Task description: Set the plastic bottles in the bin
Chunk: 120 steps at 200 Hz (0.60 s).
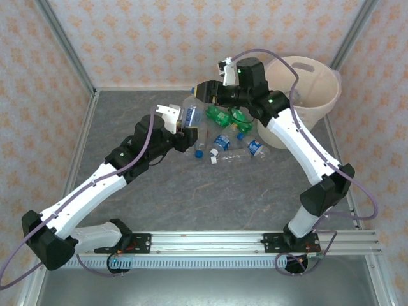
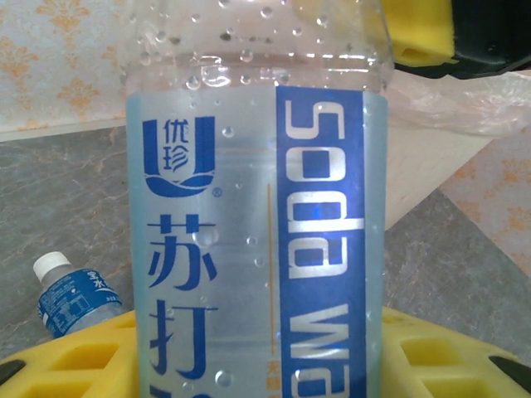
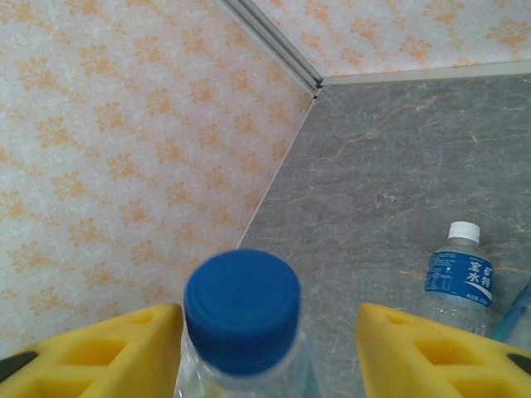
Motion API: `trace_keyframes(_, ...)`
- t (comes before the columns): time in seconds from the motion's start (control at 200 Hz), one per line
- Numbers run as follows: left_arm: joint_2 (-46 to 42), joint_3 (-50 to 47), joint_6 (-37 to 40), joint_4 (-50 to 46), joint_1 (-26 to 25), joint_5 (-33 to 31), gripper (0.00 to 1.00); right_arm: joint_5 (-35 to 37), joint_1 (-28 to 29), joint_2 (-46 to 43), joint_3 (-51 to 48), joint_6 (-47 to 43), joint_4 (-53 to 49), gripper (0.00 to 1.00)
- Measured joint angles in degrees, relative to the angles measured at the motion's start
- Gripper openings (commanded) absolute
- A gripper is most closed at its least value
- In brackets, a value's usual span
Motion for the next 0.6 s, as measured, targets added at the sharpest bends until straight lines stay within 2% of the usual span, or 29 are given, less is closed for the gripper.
trace_keyframes(0.18,0.0,0.59,0.02,0.04,-1.09,0.37,0.47,-0.63,0.59,0.2,0.55,0.11,0.0,0.5)
trace_keyframes(0.39,0.39,0.68,0.02,-0.15,-1.11,0.37,0.47,-1.22,0.57,0.52,0.59,0.37,0.0,0.31)
trace_keyframes(0.541,0.61,0.79,0.02,-0.17,-1.16,0.35,0.47,-1.22,0.5,0.63,0.66,0.46,-0.02,0.29)
trace_keyframes(0.601,0.63,0.79,0.02,-0.2,-1.16,0.31,0.52,-1.2,0.5,0.63,0.66,0.46,-0.02,0.27)
